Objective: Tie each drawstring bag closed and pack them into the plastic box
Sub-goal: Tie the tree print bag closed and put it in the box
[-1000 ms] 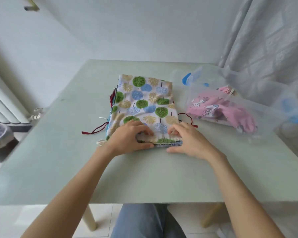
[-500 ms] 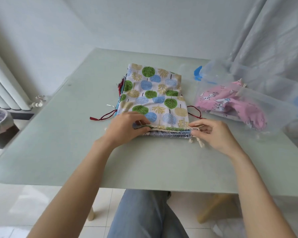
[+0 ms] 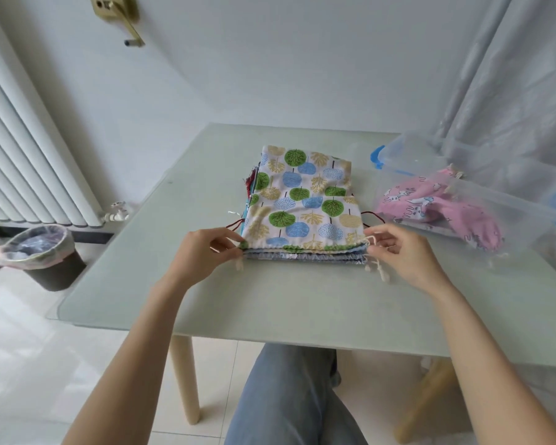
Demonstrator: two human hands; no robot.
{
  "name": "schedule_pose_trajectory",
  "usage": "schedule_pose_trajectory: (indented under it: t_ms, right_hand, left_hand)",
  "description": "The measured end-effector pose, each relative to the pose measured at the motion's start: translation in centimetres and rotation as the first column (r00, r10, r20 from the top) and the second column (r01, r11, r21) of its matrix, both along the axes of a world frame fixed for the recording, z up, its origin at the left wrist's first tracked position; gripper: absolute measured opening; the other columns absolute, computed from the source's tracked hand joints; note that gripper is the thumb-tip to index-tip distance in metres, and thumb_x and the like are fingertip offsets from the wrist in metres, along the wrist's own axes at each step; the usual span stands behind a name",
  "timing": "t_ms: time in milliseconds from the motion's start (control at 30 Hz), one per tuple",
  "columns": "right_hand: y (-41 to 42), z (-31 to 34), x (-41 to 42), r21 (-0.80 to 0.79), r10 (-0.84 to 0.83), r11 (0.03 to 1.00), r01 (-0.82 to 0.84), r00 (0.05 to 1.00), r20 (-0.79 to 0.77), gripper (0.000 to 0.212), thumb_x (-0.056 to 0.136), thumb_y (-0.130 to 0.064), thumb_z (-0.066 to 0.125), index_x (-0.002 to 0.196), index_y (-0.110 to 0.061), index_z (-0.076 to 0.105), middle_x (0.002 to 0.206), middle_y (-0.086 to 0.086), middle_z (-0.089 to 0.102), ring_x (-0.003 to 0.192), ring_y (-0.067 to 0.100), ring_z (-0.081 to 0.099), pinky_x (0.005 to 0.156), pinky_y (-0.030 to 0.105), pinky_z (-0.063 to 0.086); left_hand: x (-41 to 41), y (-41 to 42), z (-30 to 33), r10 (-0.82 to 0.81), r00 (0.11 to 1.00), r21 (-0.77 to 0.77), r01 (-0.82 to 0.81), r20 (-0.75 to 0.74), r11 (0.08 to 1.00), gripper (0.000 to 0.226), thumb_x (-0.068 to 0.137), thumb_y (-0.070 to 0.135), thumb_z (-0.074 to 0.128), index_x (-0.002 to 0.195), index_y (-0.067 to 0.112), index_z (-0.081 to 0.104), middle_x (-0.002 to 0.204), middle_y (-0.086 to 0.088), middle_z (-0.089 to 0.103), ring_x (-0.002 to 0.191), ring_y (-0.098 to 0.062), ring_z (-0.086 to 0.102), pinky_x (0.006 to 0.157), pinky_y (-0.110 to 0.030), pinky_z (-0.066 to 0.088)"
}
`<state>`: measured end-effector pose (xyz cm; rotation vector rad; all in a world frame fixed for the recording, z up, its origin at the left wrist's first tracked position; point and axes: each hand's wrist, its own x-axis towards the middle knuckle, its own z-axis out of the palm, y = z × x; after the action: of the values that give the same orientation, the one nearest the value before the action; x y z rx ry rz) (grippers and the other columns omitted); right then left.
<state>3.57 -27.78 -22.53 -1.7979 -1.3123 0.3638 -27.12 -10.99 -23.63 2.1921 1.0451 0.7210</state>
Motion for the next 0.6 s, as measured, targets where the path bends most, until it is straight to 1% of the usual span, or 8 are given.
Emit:
schedule_pose_trajectory:
  t_ms: [67, 133, 200, 300, 367, 467, 533, 600]
  right_hand:
    - [-0.2, 0.0, 0.4, -0.026, 0.018, 0.999, -0.018, 0.999, -0.027, 0.028, 0.077, -0.002, 0.072, 0.097, -0.021, 0.066, 0.092, 0.004, 0.068, 0.083, 0.017, 0.062, 0.074, 0.007, 0.044]
    - [-0.3, 0.0, 1.0, -0.027, -0.008, 1.0, 0.007, 0.999, -0.038, 0.022, 0.078, -0.007, 0.073, 0.096, -0.02, 0.067, 0.092, 0.005, 0.069, 0.086, 0.017, 0.063, 0.075, 0.007, 0.044]
    - [-0.3, -0.1, 1.2, -0.022, -0.041, 0.999, 0.04, 0.999, -0.031, 0.018, 0.079, -0.013, 0.073, 0.092, -0.022, 0.067, 0.09, 0.005, 0.07, 0.084, 0.016, 0.064, 0.075, 0.009, 0.044]
    - [0.0, -0.3, 1.1, -0.001, -0.062, 0.998, 0.062, 0.998, 0.007, 0.013, 0.08, -0.013, 0.072, 0.089, -0.022, 0.07, 0.088, 0.005, 0.072, 0.077, 0.013, 0.063, 0.07, 0.008, 0.044]
    - [0.0, 0.0, 0.9, 0.024, -0.078, 0.997, 0.078, 0.996, 0.036, 0.01, 0.083, -0.011, 0.068, 0.092, -0.016, 0.072, 0.08, -0.002, 0.07, 0.068, 0.0, 0.058, 0.065, 0.005, 0.041]
    - [-0.3, 0.6, 1.4, 0.057, -0.096, 0.994, 0.093, 0.994, 0.054, 0.013, 0.086, -0.009, 0.064, 0.096, -0.015, 0.071, 0.065, -0.018, 0.057, 0.056, -0.01, 0.053, 0.058, 0.006, 0.037]
    - [-0.6, 0.6, 2.2, 0.049, -0.109, 0.993, 0.107, 0.993, 0.041, 0.011, 0.086, -0.012, 0.065, 0.092, -0.018, 0.071, 0.064, -0.017, 0.057, 0.055, -0.002, 0.053, 0.061, 0.013, 0.038]
    - [-0.5, 0.7, 2.7, 0.022, -0.11, 0.994, 0.11, 0.994, 0.025, 0.006, 0.085, -0.015, 0.067, 0.084, -0.02, 0.07, 0.06, -0.009, 0.057, 0.056, 0.008, 0.048, 0.063, 0.024, 0.04]
  left_hand:
    - [-0.1, 0.0, 0.0, 0.027, 1.0, 0.002, -0.027, -0.012, 1.0, 0.022, 0.077, 0.02, 0.076, 0.075, 0.038, 0.063, 0.065, 0.016, 0.067, 0.061, 0.0, 0.06, 0.067, -0.02, 0.047]
    - [0.2, 0.0, -0.1, 0.054, 0.998, -0.015, -0.054, -0.029, 0.998, 0.016, 0.078, 0.022, 0.075, 0.075, 0.034, 0.065, 0.073, 0.012, 0.068, 0.063, -0.009, 0.061, 0.067, -0.028, 0.05]
    - [0.7, -0.3, -0.2, 0.08, 0.996, 0.002, -0.08, -0.051, 0.997, 0.008, 0.077, 0.024, 0.076, 0.079, 0.026, 0.068, 0.074, 0.006, 0.067, 0.065, -0.015, 0.058, 0.064, -0.023, 0.045]
    - [1.1, -0.5, 0.0, 0.092, 0.989, 0.079, -0.083, -0.112, 0.993, 0.008, 0.077, 0.021, 0.075, 0.083, 0.018, 0.071, 0.071, 0.005, 0.065, 0.06, -0.006, 0.05, 0.058, -0.017, 0.036]
    - [0.7, -0.3, 0.3, 0.085, 0.986, 0.126, -0.067, -0.143, 0.99, 0.003, 0.081, 0.02, 0.071, 0.082, 0.016, 0.071, 0.068, 0.01, 0.062, 0.058, -0.003, 0.046, 0.056, -0.02, 0.035]
    - [-0.4, 0.6, 0.6, 0.044, 0.956, 0.221, 0.023, -0.292, 0.975, 0.009, 0.089, 0.02, 0.061, 0.089, 0.014, 0.068, 0.079, 0.007, 0.06, 0.064, -0.013, 0.046, 0.062, -0.027, 0.032]
    - [-1.4, 1.2, 0.9, -0.001, 0.929, 0.241, 0.097, -0.371, 0.966, 0.014, 0.093, 0.021, 0.054, 0.096, 0.012, 0.064, 0.087, 0.003, 0.055, 0.074, -0.017, 0.048, 0.067, -0.026, 0.033]
    - [-2.1, 1.7, 1.3, -0.048, 0.951, 0.197, 0.113, -0.306, 0.974, 0.014, 0.094, 0.02, 0.052, 0.098, 0.01, 0.062, 0.091, 0.001, 0.056, 0.081, -0.018, 0.055, 0.071, -0.026, 0.039]
